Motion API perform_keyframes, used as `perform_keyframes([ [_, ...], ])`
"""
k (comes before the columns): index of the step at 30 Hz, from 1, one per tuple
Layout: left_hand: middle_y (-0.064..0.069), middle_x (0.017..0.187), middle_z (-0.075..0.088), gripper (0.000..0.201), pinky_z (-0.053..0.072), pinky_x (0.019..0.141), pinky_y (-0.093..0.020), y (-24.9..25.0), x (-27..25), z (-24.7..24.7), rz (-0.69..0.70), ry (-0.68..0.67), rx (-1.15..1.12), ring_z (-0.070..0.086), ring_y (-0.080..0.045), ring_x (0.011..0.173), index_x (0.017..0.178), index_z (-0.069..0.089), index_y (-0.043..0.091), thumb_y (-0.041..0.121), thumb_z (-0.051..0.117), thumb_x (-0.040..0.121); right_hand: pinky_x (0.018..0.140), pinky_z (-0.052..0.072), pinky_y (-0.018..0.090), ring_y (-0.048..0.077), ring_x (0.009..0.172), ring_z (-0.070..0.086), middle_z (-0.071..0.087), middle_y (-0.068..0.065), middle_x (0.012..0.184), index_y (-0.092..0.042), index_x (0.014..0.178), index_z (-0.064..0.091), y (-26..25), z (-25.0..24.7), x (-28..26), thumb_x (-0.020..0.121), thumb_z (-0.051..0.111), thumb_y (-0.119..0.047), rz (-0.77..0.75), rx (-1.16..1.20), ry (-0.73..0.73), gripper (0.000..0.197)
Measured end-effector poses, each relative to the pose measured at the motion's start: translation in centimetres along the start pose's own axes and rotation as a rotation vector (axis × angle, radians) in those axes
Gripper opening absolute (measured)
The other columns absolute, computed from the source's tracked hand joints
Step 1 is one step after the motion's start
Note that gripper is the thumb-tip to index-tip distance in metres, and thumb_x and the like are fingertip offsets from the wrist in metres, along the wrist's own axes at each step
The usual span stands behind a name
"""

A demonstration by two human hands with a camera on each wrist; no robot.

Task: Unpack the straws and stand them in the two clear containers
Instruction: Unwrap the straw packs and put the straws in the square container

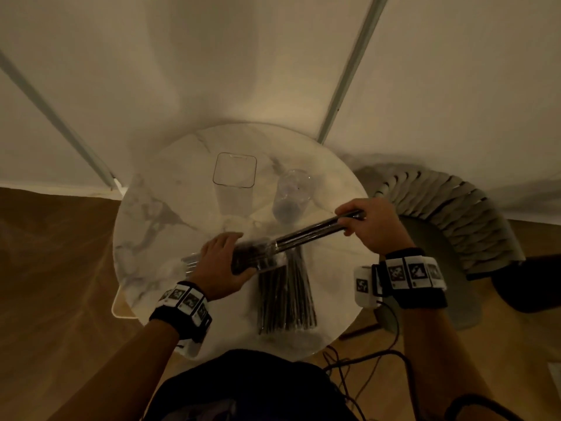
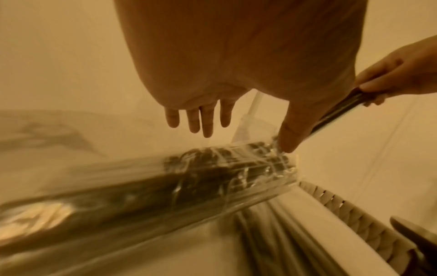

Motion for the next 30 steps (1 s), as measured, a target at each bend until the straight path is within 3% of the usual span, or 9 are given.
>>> perform_keyframes([
  [2,0.004,0.146,0.041,0.084,0.03,0.114,-0.045,2.9,1.0,-0.2,0.067,0.014,-0.065,0.038,-0.02,0.134,0.146,0.03,0.03,0.069,0.059,0.077,0.064,0.056,0.018,0.009,0.061,0.071,0.073,-0.003,0.081,-0.015,0.097,0.075,-1.1,-1.3,0.7,0.084,0.075,-0.007,-0.037,-0.01,-0.009,0.015],
  [6,0.005,0.152,0.035,0.088,0.027,0.114,-0.045,4.5,1.7,1.5,0.032,-0.107,0.042,0.035,-0.02,0.137,0.151,0.023,0.031,0.062,0.063,0.079,0.058,0.051,0.01,0.003,0.056,0.068,0.073,0.001,0.08,-0.013,0.093,0.076,-2.5,-1.3,1.2,0.082,0.076,-0.005,-0.11,-0.046,-0.035,0.014],
  [11,0.005,0.15,0.036,0.068,0.03,0.11,-0.045,1.3,-0.3,3.5,-0.022,-0.112,0.193,0.034,-0.024,0.135,0.146,0.035,0.029,0.044,0.062,0.086,0.058,0.055,0.018,0.006,0.058,0.068,0.073,0.007,0.083,-0.012,0.091,0.076,-1.5,-0.5,1.0,0.081,0.077,-0.003,-0.083,-0.03,-0.055,0.014],
  [13,0.005,0.148,0.04,0.065,0.031,0.109,-0.045,-0.3,-1.5,3.8,-0.04,-0.106,0.218,0.037,-0.025,0.134,0.144,0.04,0.029,0.041,0.065,0.086,0.061,0.057,0.023,0.01,0.06,0.069,0.073,0.006,0.081,-0.011,0.092,0.076,-1.3,-0.8,0.7,0.081,0.077,-0.002,-0.075,-0.019,-0.05,0.015],
  [17,0.004,0.147,0.042,0.064,0.03,0.109,-0.046,-3.1,-2.9,3.1,-0.083,-0.079,0.226,0.038,-0.026,0.133,0.143,0.043,0.029,0.036,0.068,0.085,0.064,0.059,0.023,0.012,0.062,0.072,0.074,0.003,0.082,-0.011,0.095,0.076,-1.3,-1.5,0.3,0.083,0.076,-0.003,-0.07,0.006,-0.032,0.014],
  [21,0.005,0.152,0.036,0.068,0.024,0.116,-0.045,-4.9,-3.1,2.0,-0.101,-0.116,0.216,0.032,-0.024,0.138,0.146,0.036,0.031,0.042,0.063,0.085,0.065,0.058,0.021,0.012,0.062,0.072,0.074,0.003,0.081,-0.011,0.097,0.075,-2.3,-1.4,0.1,0.084,0.075,-0.005,-0.066,0.042,-0.009,0.015],
  [24,0.002,0.152,0.034,0.083,0.02,0.119,-0.045,-4.3,-2.5,0.9,-0.047,-0.099,0.163,0.031,-0.024,0.139,0.149,0.029,0.027,0.06,0.06,0.079,0.066,0.058,0.023,0.013,0.062,0.072,0.074,0.003,0.081,-0.012,0.097,0.075,-3.6,-0.3,0.2,0.084,0.075,-0.005,-0.06,0.042,-0.01,0.015],
  [27,0.002,0.153,0.03,0.1,0.027,0.117,-0.039,-1.8,-1.4,-1.2,0.038,-0.027,-0.09,0.03,-0.018,0.138,0.152,0.02,0.025,0.073,0.062,0.075,0.064,0.057,0.021,0.012,0.062,0.072,0.074,0.003,0.083,-0.014,0.097,0.075,-5.2,1.3,0.2,0.085,0.075,-0.007,-0.046,0.028,-0.03,0.014],
  [30,0.006,0.148,0.036,0.101,0.034,0.11,-0.028,1.1,-0.1,-2.8,0.12,0.003,-0.252,0.037,-0.008,0.132,0.15,0.024,0.025,0.075,0.065,0.072,0.057,0.051,0.013,0.01,0.061,0.071,0.074,0.004,0.083,-0.012,0.098,0.075,-7.6,2.9,0.2,0.085,0.074,-0.006,-0.04,0.053,-0.047,0.014],
])
Point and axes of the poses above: each hand's wrist, its own x-axis towards the middle knuckle, its own z-axis out of the palm, y = z × x, the point moved 4 cm from there along x, towards the middle knuckle
